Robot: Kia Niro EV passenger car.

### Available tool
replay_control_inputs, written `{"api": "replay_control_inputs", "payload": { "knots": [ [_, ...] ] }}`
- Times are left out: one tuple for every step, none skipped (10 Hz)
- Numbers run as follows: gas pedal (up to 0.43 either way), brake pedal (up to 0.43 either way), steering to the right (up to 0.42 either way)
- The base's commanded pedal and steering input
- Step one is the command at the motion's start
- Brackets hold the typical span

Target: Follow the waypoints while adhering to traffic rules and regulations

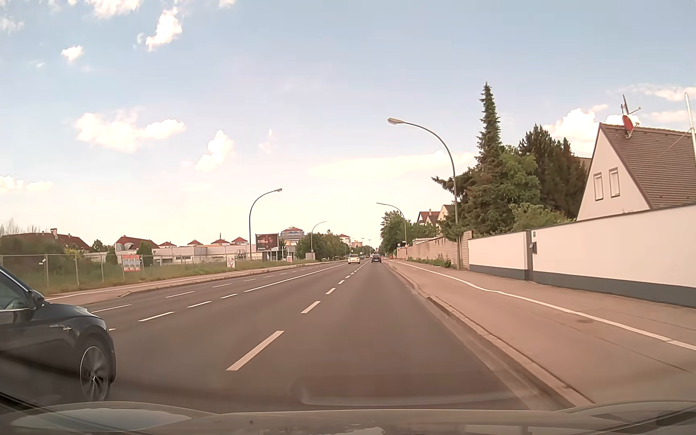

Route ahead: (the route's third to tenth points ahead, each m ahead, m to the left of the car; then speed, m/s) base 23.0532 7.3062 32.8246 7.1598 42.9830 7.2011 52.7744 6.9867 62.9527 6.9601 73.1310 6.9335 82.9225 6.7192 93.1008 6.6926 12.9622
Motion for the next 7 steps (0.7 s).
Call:
{"api": "replay_control_inputs", "payload": {
  "knots": [
    [0.118, 0.018, -0.001],
    [0.118, 0.024, -0.001],
    [0.118, 0.018, -0.001],
    [0.118, 0.018, -0.002],
    [0.118, 0.018, -0.002],
    [0.118, 0.018, -0.002],
    [0.118, 0.018, -0.002]
  ]
}}
